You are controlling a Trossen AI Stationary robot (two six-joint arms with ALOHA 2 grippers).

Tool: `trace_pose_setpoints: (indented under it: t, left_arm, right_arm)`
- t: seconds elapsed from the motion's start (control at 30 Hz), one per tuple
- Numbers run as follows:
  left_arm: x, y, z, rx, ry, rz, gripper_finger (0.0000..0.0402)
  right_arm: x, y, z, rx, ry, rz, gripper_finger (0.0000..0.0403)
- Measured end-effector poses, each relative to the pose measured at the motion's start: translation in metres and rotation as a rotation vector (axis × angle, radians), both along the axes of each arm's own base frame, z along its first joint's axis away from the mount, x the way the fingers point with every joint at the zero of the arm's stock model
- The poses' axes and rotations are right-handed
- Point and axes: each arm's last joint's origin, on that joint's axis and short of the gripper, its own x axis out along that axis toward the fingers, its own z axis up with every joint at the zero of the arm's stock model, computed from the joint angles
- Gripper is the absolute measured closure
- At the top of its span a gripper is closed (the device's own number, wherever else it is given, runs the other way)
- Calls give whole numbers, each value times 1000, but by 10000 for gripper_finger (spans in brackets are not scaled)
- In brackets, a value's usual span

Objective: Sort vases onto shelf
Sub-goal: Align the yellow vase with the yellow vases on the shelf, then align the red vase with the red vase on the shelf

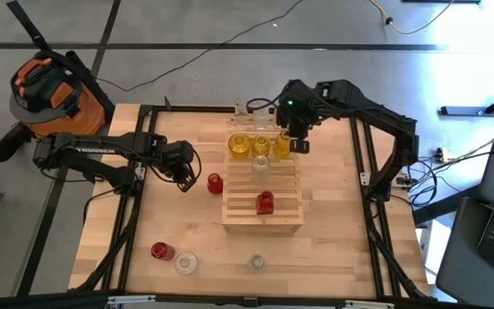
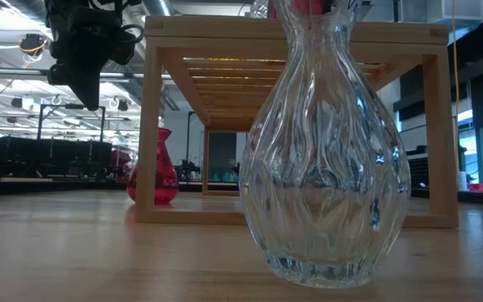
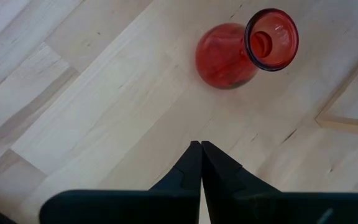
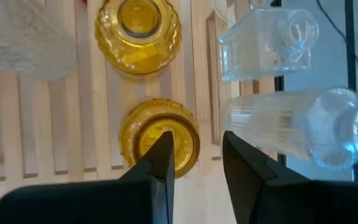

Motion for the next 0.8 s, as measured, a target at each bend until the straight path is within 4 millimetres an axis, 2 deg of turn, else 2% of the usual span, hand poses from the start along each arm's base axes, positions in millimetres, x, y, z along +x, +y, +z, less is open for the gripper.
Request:
trace_pose_setpoints:
  t: [0.13, 0.37, 0.47, 0.57, 0.7, 0.8]
  left_arm:
    - [-2, 0, -1, -10, 17, -3, 401]
    - [-2, 0, -1, 2, 25, -35, 401]
    - [0, 0, -1, 8, 6, -68, 401]
    - [4, 6, -9, -56, -59, -75, 401]
    - [7, 17, -19, -113, -122, -4, 401]
    - [8, 26, -18, -143, -172, 48, 394]
  right_arm:
    - [-9, 3, 18, 36, -41, -76, 313]
    - [-34, 14, 69, 186, -241, -121, 313]
    - [-46, 19, 73, 234, -255, -138, 313]
    - [-55, 21, 71, 241, -242, -179, 313]
    - [-66, 24, 66, 248, -221, -214, 313]
    - [-75, 26, 63, 259, -209, -235, 313]
